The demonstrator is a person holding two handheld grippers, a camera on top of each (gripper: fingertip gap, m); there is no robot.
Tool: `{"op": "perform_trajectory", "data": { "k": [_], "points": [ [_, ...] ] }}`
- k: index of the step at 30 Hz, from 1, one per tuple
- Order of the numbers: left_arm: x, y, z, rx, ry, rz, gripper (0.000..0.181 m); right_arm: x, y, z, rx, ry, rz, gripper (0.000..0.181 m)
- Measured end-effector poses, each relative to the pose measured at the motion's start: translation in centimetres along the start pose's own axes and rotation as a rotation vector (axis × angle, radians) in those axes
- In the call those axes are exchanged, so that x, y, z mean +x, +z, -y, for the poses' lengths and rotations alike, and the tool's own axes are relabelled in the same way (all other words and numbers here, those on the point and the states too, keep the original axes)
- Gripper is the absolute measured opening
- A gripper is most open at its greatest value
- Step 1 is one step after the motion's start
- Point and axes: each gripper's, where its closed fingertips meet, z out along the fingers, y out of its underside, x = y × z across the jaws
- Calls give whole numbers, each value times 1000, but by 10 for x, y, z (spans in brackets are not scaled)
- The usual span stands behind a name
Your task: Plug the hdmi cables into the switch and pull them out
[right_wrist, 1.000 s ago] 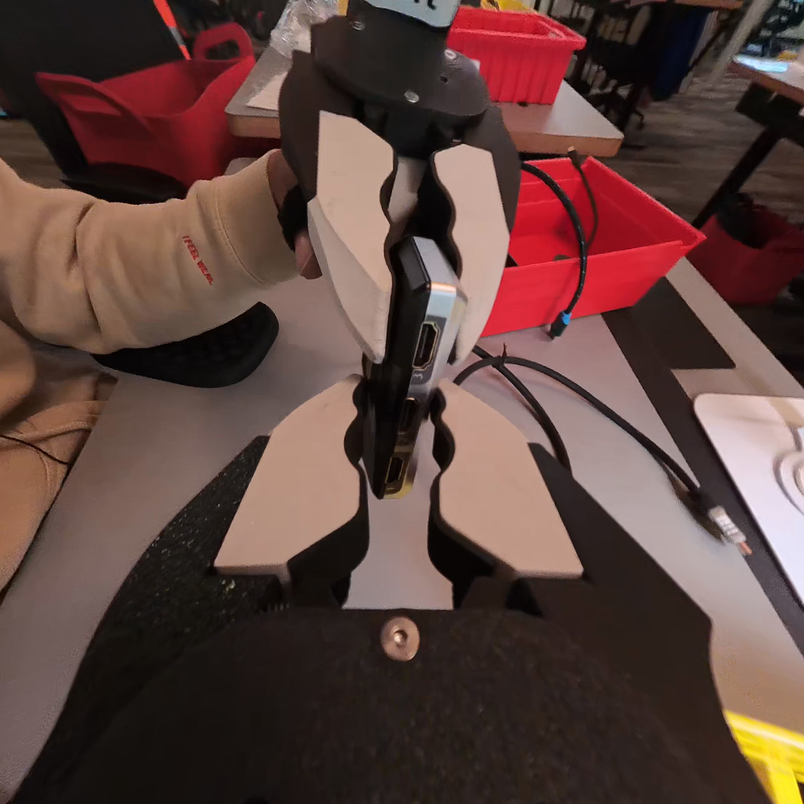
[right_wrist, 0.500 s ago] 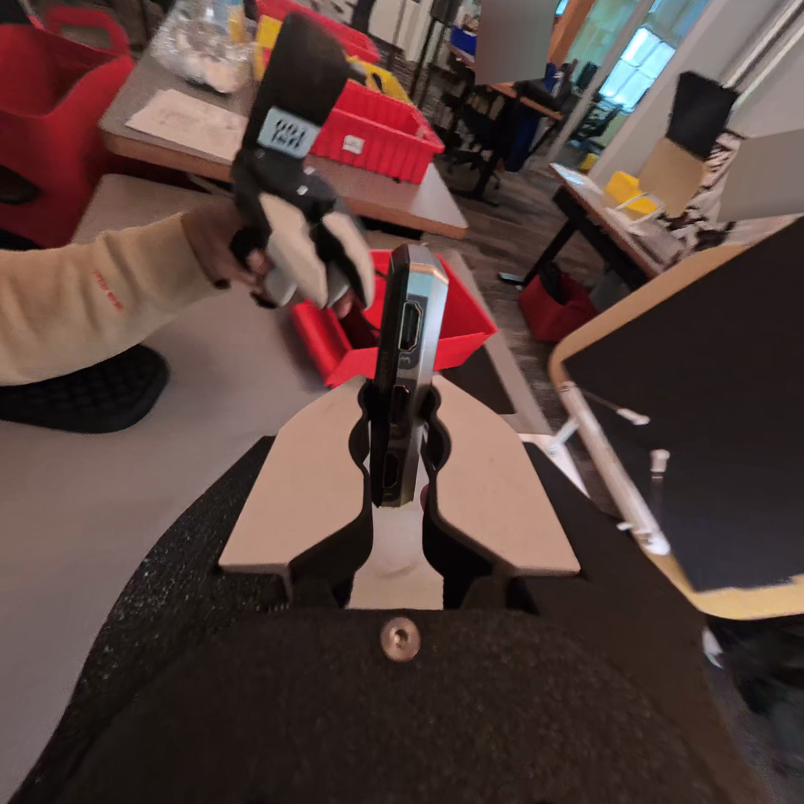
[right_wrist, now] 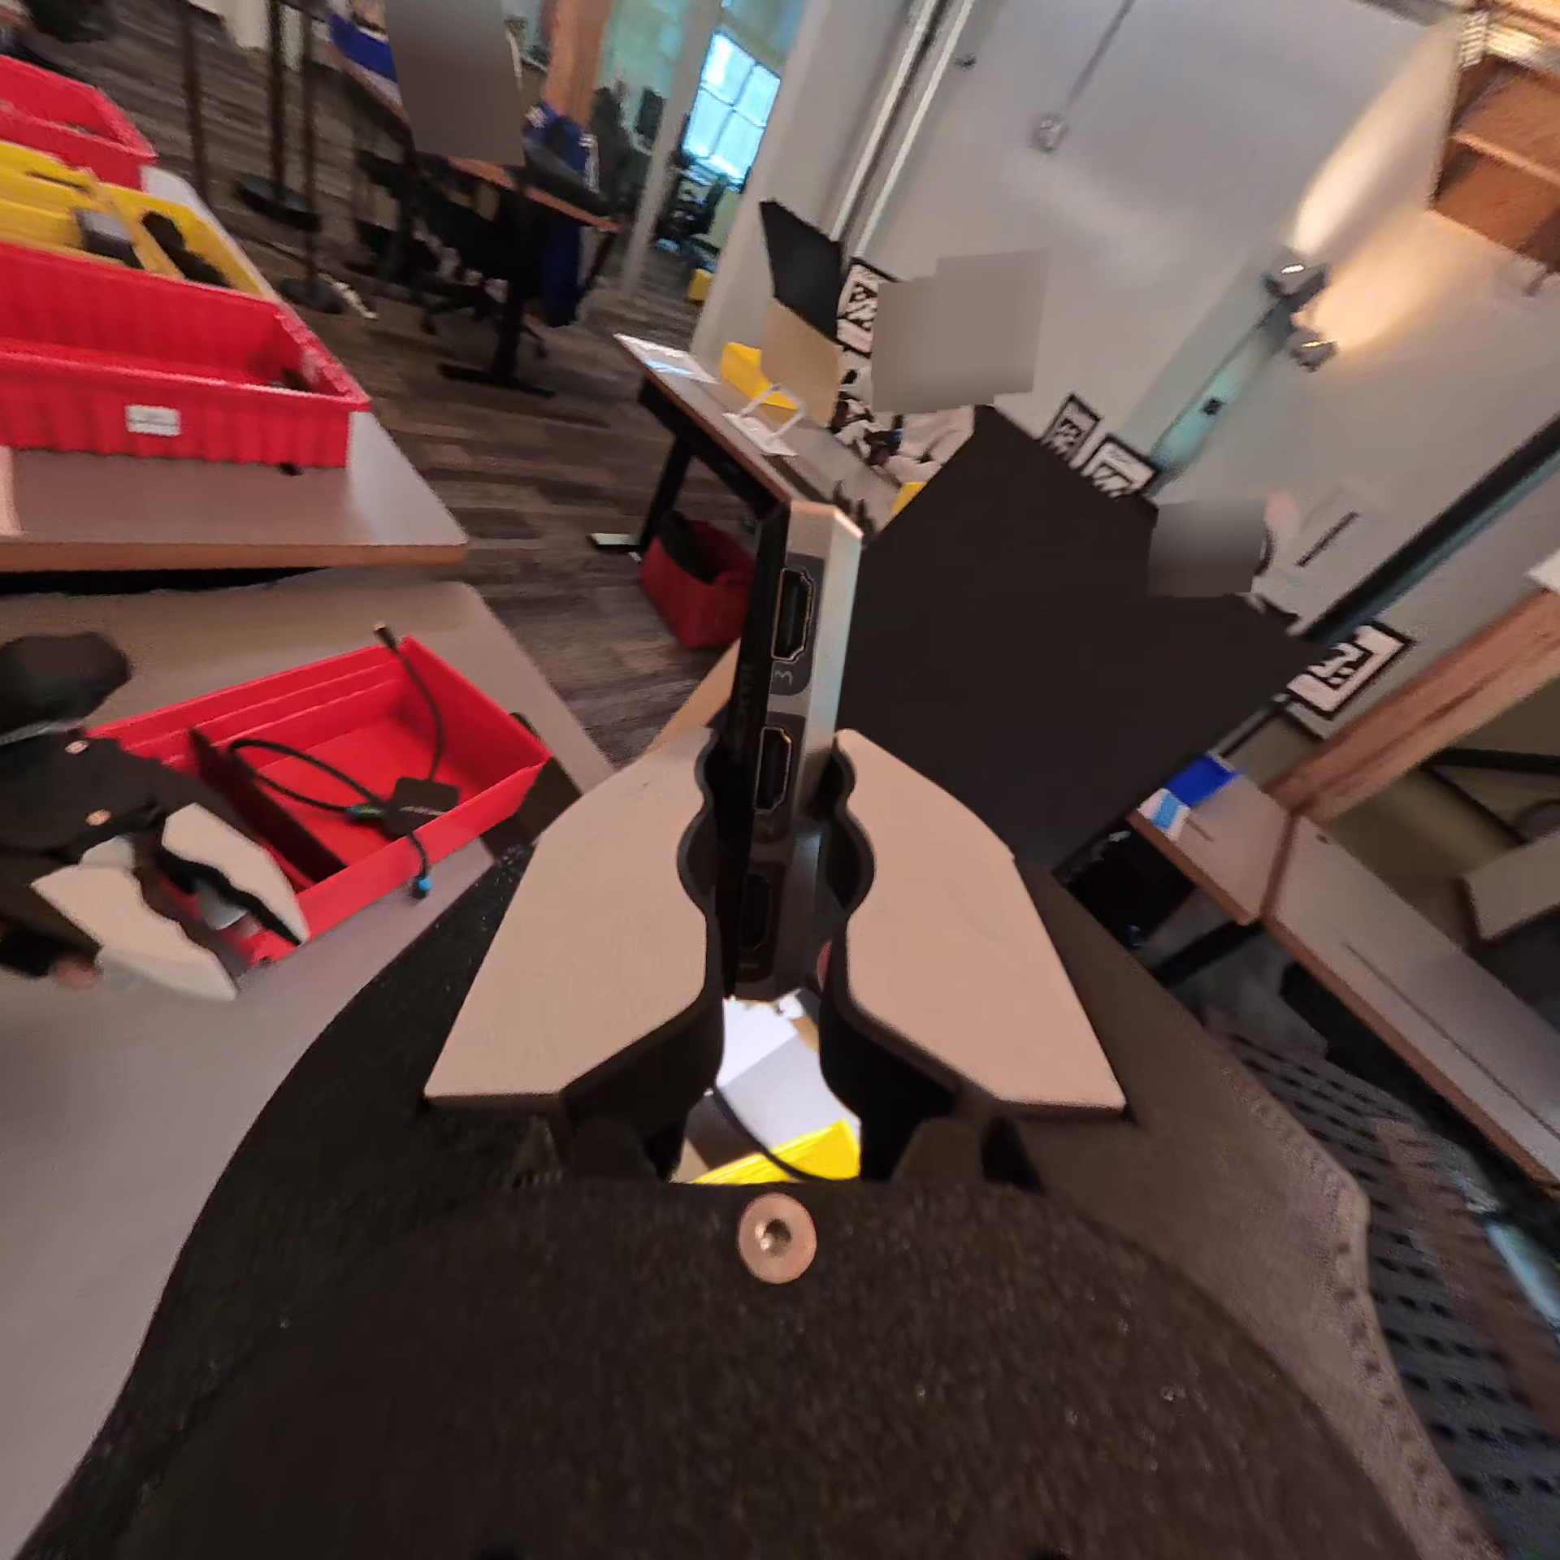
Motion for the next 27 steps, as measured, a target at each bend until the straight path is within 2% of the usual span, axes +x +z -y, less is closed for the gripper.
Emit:
{"op": "perform_trajectory", "data": {
  "k": [7,16,19,27],
  "points": [
    [-13,10,-10,-73,35,135,47,62,-18,40,-4,-75,-203,22],
    [-11,28,-21,-133,48,146,53,106,-27,45,-15,-117,-368,22],
    [-12,28,-22,-130,40,143,53,109,-24,31,-49,-93,-362,22],
    [-13,27,-22,-123,26,138,51,99,-6,-44,-142,19,-282,22]
  ]
}}
